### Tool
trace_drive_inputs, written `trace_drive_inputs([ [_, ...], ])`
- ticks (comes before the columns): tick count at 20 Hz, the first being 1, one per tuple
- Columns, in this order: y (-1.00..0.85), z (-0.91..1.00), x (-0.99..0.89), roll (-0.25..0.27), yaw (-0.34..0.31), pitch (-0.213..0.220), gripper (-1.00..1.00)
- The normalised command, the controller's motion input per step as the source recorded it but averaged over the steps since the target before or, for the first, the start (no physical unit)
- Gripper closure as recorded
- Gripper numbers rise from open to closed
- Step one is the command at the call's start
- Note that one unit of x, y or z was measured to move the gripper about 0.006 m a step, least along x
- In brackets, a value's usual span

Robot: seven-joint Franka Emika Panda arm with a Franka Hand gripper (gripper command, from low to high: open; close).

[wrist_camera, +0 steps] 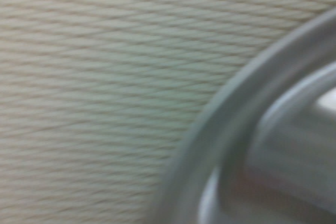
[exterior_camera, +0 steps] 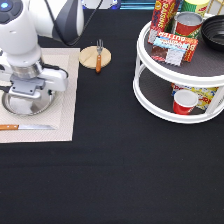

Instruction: Arrange plate and fork

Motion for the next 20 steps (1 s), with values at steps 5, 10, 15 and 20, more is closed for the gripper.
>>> trace_drive_inputs([
  [5,0.6,0.66,-0.94,-0.052,0.009,-0.162,-1.0],
  [10,0.45,0.27,-0.92,-0.015,0.0,-0.24,-1.0],
  [15,0.38,0.02,-0.91,0.001,0.0,-0.267,-1.0],
  [20,0.44,0.0,-0.96,0.025,0.0,-0.231,-1.0],
])
